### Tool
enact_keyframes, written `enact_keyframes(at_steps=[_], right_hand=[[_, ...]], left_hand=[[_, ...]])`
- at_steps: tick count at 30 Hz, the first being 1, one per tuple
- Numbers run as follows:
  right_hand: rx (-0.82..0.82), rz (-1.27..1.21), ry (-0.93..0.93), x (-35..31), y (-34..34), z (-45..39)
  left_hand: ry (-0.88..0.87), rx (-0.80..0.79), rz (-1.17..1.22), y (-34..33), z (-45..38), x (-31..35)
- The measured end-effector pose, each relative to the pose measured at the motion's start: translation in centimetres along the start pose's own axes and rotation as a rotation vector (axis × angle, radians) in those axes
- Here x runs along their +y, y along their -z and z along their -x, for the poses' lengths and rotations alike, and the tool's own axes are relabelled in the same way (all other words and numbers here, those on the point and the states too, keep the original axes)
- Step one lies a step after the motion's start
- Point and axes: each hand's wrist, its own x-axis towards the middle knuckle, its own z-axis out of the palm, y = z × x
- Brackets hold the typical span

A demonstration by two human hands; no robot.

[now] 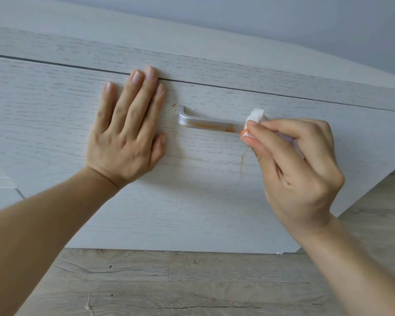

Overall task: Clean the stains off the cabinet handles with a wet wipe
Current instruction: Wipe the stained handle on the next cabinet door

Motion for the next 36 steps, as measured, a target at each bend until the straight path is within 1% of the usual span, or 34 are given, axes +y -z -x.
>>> enact_keyframes(at_steps=[8,13,23,28,30,34,36], right_hand=[[-0.011,-0.067,-0.116,-0.2,-0.4,0.2],[-0.012,-0.055,0.023,0.3,-0.4,-0.3],[-0.041,-0.001,0.121,0.9,0.0,-0.3],[-0.066,0.050,0.293,1.5,0.5,-1.4],[-0.070,0.052,0.333,1.7,0.5,-1.6],[-0.108,0.022,0.340,2.0,0.5,-1.6],[-0.101,-0.015,0.305,2.0,0.4,-1.6]], left_hand=[[0.006,0.004,0.008,-0.1,0.0,0.1],[0.007,0.006,-0.001,-0.2,0.1,0.1],[0.001,0.008,-0.012,-0.2,0.1,0.2],[-0.001,0.003,0.026,0.1,0.0,0.2],[-0.001,0.003,0.031,0.1,0.1,0.2],[0.009,0.010,0.044,0.0,0.1,0.2],[0.007,0.018,0.037,-0.1,0.1,0.2]])
